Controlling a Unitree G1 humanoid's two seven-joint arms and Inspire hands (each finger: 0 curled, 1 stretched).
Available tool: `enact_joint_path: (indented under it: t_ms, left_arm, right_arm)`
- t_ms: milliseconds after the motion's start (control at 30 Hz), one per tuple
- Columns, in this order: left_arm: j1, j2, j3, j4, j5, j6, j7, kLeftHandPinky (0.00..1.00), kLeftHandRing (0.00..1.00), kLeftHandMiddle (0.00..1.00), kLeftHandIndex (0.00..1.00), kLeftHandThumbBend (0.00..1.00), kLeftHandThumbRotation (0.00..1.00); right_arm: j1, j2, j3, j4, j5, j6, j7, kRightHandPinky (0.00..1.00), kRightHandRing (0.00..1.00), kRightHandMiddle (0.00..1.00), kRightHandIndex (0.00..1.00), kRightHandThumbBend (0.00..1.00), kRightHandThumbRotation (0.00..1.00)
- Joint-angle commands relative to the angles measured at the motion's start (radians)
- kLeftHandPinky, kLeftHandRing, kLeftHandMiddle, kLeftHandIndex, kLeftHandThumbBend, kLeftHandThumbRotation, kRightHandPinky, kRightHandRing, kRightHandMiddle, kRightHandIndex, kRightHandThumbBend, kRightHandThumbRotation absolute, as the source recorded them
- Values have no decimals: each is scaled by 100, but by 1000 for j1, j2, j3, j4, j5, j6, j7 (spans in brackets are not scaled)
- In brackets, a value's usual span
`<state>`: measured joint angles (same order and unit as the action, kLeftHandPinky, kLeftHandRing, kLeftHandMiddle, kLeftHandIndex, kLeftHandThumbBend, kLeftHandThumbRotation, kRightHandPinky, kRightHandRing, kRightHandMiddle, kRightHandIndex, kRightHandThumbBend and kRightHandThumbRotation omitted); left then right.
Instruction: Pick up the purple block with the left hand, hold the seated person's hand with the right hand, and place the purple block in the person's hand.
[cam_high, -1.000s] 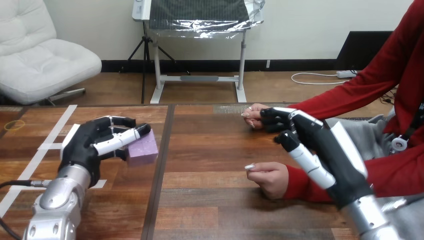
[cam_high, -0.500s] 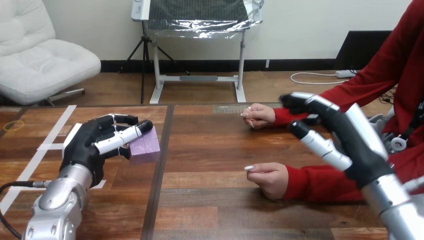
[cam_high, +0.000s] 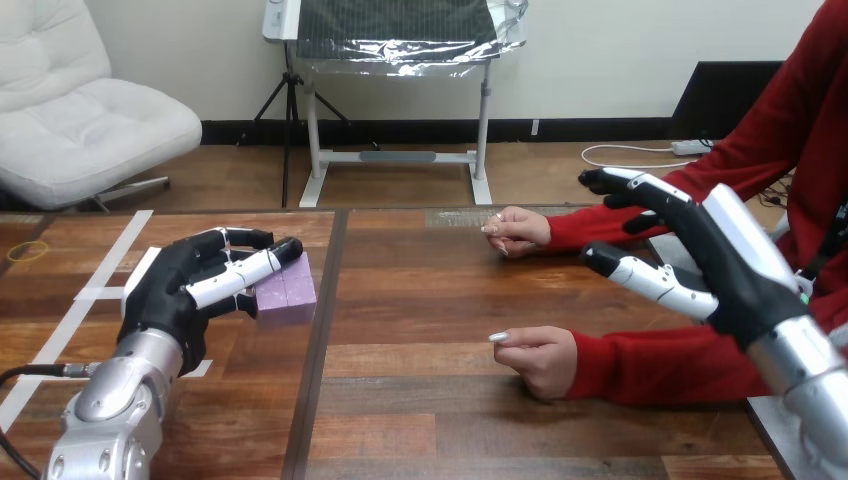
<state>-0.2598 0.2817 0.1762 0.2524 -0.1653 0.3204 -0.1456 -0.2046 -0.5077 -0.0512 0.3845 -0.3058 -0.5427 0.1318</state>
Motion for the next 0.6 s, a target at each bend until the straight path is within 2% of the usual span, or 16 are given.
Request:
enact_joint_path:
  t_ms: [0,333,567]
  left_arm:
    - [-32,3,5,-63,-6,-7,-7,24,31,38,42,44,0]
    - [-36,5,6,-64,-7,0,-13,25,31,38,42,45,0]
    - [-40,-1,12,-60,-14,5,-12,24,31,38,42,45,0]
  right_arm:
    - [-126,-63,17,54,-29,-18,13,69,83,86,84,96,76]
    - [-218,-132,63,185,-69,-46,71,70,83,86,84,100,60]
    - [-270,-162,97,259,-96,-42,103,72,84,85,84,100,57]
